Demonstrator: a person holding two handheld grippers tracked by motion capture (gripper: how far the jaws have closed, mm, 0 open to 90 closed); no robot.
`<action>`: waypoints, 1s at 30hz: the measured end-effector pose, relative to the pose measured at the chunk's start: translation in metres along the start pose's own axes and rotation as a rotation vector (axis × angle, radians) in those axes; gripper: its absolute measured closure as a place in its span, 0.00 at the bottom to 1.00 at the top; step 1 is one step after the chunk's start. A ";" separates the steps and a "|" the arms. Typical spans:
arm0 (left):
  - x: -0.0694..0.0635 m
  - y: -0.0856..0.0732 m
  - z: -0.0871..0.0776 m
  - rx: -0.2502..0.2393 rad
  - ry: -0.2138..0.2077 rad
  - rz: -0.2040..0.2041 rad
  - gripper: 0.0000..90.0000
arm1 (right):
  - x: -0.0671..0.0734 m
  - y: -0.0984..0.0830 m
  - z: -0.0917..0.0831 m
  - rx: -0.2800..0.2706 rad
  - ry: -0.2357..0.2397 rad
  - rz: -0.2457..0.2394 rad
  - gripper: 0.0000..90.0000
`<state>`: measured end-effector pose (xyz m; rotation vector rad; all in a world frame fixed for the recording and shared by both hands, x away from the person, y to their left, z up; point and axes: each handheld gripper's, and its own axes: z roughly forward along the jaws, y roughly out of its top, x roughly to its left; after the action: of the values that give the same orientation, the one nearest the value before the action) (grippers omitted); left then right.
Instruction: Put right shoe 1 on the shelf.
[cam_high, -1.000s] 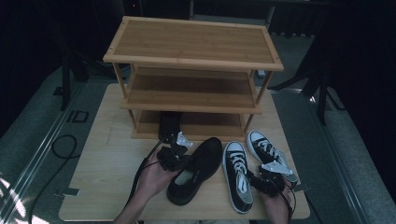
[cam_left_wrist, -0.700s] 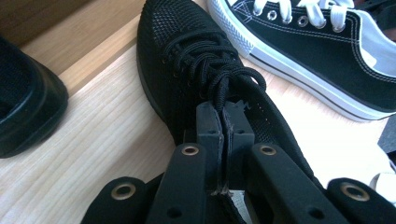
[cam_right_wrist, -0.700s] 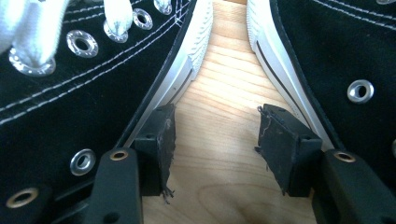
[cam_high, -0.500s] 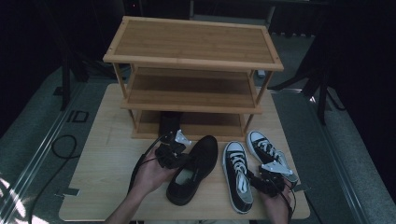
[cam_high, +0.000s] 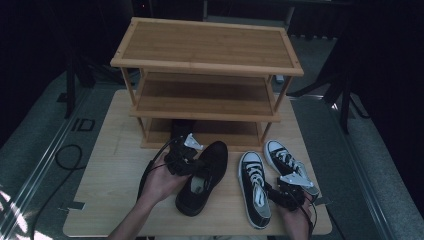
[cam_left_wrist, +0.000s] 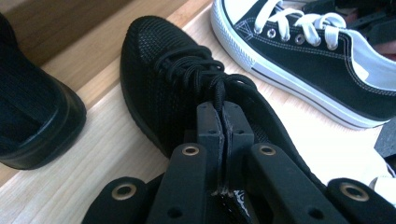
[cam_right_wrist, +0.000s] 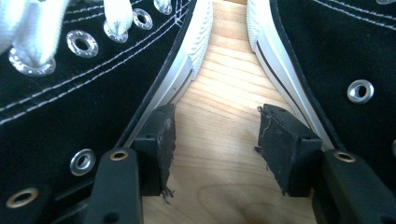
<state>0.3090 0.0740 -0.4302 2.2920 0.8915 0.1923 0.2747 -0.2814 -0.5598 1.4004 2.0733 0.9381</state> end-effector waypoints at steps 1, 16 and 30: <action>0.000 0.001 -0.001 -0.009 0.007 0.007 0.98 | 0.000 0.000 0.000 0.000 0.000 0.000 0.51; 0.022 0.018 0.008 -0.053 0.075 -0.057 0.98 | 0.000 0.000 0.000 0.000 0.000 0.000 0.51; 0.044 0.026 0.028 -0.137 0.205 -0.182 0.98 | 0.000 0.000 0.000 0.001 0.000 0.001 0.51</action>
<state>0.3670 0.0732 -0.4399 2.0775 1.1488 0.4003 0.2746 -0.2814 -0.5598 1.4019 2.0740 0.9378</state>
